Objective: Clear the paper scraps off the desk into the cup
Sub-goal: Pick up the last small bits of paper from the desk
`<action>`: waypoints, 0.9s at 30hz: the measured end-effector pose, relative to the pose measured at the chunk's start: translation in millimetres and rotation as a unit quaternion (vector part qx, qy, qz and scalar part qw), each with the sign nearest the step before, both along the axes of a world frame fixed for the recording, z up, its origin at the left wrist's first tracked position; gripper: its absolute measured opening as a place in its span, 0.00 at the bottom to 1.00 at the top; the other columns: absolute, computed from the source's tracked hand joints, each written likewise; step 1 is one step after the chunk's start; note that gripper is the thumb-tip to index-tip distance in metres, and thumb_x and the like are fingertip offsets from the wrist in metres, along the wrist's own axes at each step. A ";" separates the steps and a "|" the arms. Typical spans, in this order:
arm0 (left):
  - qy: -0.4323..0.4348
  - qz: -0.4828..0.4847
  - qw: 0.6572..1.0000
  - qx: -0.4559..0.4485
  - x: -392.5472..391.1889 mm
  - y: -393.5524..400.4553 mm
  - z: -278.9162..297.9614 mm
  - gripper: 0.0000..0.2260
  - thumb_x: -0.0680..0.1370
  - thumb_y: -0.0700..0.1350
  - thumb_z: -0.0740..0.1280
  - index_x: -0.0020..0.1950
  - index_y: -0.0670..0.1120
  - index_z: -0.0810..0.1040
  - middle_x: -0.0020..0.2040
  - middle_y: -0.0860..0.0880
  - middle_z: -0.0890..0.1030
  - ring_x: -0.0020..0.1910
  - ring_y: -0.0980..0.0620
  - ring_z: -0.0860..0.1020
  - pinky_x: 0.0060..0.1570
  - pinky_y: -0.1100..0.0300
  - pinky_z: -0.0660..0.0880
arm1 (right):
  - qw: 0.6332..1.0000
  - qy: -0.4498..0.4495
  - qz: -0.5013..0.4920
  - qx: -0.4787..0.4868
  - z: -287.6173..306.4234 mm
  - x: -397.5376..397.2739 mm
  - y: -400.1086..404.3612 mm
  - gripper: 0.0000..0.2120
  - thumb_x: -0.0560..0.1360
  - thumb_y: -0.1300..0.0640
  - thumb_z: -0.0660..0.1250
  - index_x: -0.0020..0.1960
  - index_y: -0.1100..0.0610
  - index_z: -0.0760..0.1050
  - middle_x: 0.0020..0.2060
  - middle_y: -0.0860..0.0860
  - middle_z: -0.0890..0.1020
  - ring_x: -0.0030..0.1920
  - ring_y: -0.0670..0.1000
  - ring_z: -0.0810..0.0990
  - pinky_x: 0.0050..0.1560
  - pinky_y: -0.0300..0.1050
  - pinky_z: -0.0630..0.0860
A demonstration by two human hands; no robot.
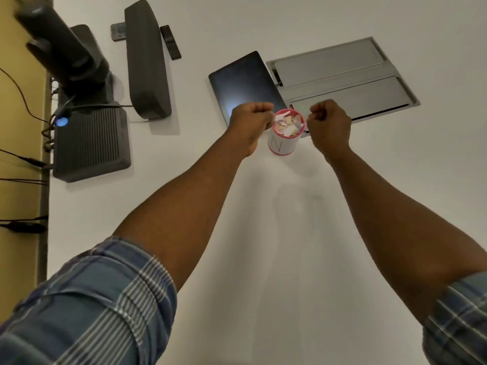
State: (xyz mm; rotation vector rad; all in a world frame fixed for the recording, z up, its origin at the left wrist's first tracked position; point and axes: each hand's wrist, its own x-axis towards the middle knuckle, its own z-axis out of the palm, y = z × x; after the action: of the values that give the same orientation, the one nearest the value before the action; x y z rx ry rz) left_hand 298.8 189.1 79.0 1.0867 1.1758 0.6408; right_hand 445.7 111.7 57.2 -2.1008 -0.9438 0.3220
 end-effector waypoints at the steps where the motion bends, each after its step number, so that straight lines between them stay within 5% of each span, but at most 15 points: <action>1: 0.035 -0.009 0.999 0.036 11.0 4.0 -3.4 0.08 0.74 0.33 0.68 0.50 0.43 0.81 0.51 0.45 0.80 0.52 0.47 0.79 0.52 0.57 0.80 | 0.999 -0.027 0.017 -0.005 -1.8 1.1 5.8 0.08 0.77 0.63 0.62 0.54 0.61 0.77 0.48 0.56 0.83 0.47 0.50 0.81 0.48 0.35 0.74; 5: 0.169 -0.028 0.962 0.212 40.7 10.3 -21.7 0.07 0.76 0.36 0.66 0.50 0.44 0.81 0.48 0.48 0.81 0.47 0.54 0.78 0.42 0.67 0.75 | 0.995 -0.067 0.060 -0.034 -11.1 -0.2 20.9 0.09 0.77 0.63 0.65 0.56 0.60 0.75 0.46 0.57 0.83 0.43 0.51 0.81 0.43 0.38 0.75; 8: 0.232 -0.080 0.917 0.316 48.1 8.7 -33.7 0.05 0.76 0.38 0.67 0.50 0.43 0.80 0.47 0.46 0.82 0.45 0.53 0.78 0.44 0.65 0.76 | 0.991 -0.088 0.084 -0.052 -15.4 -1.4 25.6 0.09 0.78 0.60 0.65 0.57 0.60 0.74 0.44 0.57 0.83 0.41 0.54 0.81 0.44 0.43 0.79; 14: 0.246 -0.179 0.864 0.402 39.3 3.5 -35.1 0.06 0.78 0.43 0.66 0.52 0.43 0.79 0.46 0.45 0.83 0.43 0.49 0.79 0.46 0.60 0.76 | 0.979 -0.150 0.117 -0.077 -16.1 0.5 26.1 0.06 0.78 0.60 0.64 0.53 0.61 0.76 0.43 0.57 0.82 0.39 0.52 0.78 0.43 0.43 0.76; 20: 0.286 -0.254 0.819 0.427 25.1 0.1 -43.1 0.18 0.75 0.38 0.68 0.65 0.45 0.74 0.58 0.43 0.81 0.56 0.43 0.78 0.63 0.51 0.73 | 0.955 -0.203 0.173 -0.128 -17.0 -3.7 21.5 0.11 0.78 0.64 0.62 0.58 0.62 0.79 0.51 0.60 0.84 0.49 0.59 0.82 0.54 0.49 0.78; 23: 0.342 -0.302 0.749 0.481 19.4 1.4 -53.5 0.19 0.77 0.42 0.66 0.68 0.45 0.70 0.65 0.43 0.77 0.66 0.43 0.73 0.73 0.48 0.57 | 0.937 -0.223 0.196 -0.185 -21.1 -7.5 19.8 0.12 0.78 0.63 0.64 0.61 0.65 0.76 0.55 0.62 0.81 0.54 0.61 0.80 0.58 0.50 0.74; 27: 0.413 -0.339 0.662 0.526 10.5 0.9 -65.0 0.24 0.79 0.55 0.59 0.73 0.47 0.64 0.74 0.46 0.67 0.75 0.45 0.60 0.75 0.47 0.47 | 0.901 -0.309 0.249 -0.174 -26.8 -7.1 10.2 0.16 0.79 0.55 0.63 0.64 0.61 0.74 0.59 0.60 0.80 0.60 0.60 0.78 0.71 0.55 0.63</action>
State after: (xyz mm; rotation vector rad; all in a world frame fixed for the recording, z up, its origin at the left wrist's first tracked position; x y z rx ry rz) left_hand 309.3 190.0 14.0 2.8754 0.9106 0.1250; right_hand 438.6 122.0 30.4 -2.3005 -1.9390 0.0670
